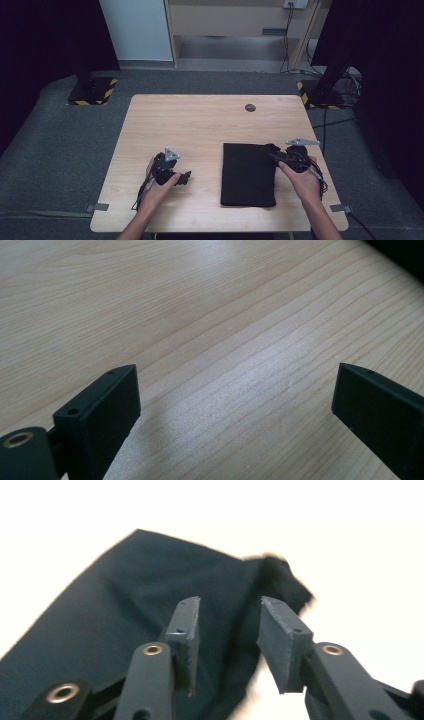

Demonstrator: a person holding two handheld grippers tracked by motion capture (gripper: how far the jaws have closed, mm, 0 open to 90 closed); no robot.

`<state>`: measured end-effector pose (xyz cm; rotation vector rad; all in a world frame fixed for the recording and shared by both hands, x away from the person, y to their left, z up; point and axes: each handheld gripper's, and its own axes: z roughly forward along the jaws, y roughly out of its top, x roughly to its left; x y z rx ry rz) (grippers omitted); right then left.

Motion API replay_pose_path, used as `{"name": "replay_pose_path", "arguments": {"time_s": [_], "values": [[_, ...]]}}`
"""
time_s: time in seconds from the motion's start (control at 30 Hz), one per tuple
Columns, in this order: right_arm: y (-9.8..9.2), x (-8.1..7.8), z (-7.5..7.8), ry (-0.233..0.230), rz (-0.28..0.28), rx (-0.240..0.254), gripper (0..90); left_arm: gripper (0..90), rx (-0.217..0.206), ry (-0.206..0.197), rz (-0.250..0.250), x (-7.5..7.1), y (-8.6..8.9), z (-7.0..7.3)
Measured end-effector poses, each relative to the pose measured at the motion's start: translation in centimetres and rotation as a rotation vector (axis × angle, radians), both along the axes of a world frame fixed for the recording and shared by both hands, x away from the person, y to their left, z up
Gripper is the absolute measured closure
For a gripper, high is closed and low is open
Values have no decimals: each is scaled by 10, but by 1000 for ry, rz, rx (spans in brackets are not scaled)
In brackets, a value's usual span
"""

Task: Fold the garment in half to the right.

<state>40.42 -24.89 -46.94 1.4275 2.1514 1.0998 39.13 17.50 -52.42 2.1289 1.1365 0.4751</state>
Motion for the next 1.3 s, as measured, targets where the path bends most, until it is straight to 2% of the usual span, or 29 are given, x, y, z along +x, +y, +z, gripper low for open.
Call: {"name": "replay_pose_path", "arguments": {"time_s": [0.17,0.33,0.43,0.6,0.9,1.1,1.2,1.3], "values": [[18,14,4,-42,78,-23,520,46,-1,-4,0,0,1,1],[31,29,-6,-32,127,-48,470,46,-3,-3,8,0,4,1],[29,33,-15,-15,121,-53,463,46,-3,-3,9,0,5,1],[15,32,-34,5,107,-33,436,46,3,7,10,-1,5,-3],[3,32,-58,3,104,18,360,46,10,12,6,-2,3,-5],[1,34,-60,12,97,18,285,46,8,8,10,-2,5,-3],[1,35,-57,16,91,13,215,46,5,6,13,-1,6,-2],[4,32,-50,-2,105,-4,139,45,4,5,15,-1,7,-1]]}}
